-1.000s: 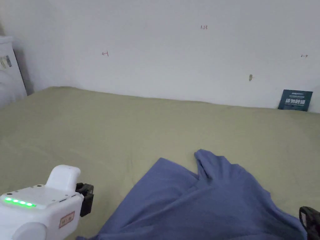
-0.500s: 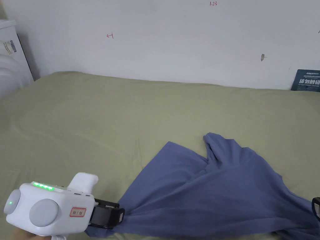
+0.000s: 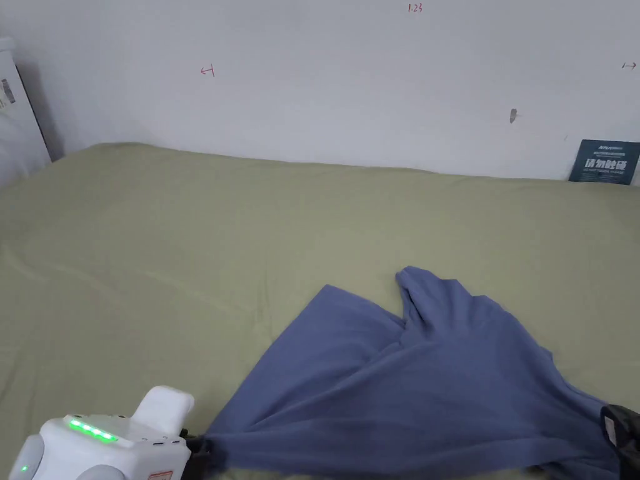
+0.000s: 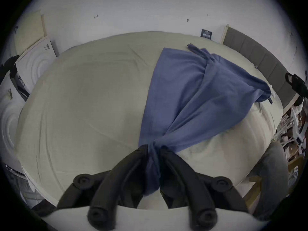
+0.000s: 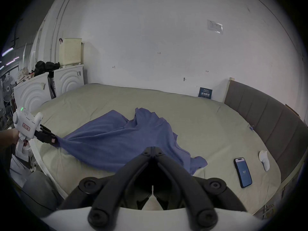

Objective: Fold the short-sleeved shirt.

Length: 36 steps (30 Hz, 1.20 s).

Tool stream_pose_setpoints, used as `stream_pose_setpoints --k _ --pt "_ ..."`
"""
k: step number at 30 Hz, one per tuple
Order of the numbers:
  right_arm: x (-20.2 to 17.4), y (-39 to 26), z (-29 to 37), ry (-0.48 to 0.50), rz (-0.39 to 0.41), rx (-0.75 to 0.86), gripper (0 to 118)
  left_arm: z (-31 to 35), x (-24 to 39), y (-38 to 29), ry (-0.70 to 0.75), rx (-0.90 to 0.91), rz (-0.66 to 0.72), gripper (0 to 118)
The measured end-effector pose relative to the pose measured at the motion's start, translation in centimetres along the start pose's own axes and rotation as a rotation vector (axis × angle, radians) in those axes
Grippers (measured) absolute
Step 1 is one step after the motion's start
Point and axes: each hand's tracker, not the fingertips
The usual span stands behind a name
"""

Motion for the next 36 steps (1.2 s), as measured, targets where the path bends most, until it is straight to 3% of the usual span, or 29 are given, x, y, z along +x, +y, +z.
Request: stream_pose_setpoints --k 6,14,28,33,36 --pt "0.0 0.1 -1.3 0.0 0.019 -0.036 0 -0.3 -0.2 0.3 -0.011 -0.005 0.008 13" --pt "0.8 4.7 -6.3 0.02 0.118 -0.033 0 -1.0 -0.5 -0.2 -0.024 -0.033 0.03 12" --pt "2.5 17.1 -22.7 0.095 0.149 -0.165 0 -1.8 -0.3 0.0 -0.049 -0.05 0.065 9" --pt "3.2 18.1 -28.6 0.157 0.111 -0.266 0 -1.7 0.1 0.1 -0.047 -0.053 0.059 9" --pt "3.1 17.6 -32.4 0.161 0.141 -0.351 1 -1.8 0.2 0.1 -0.05 -0.054 0.064 9"
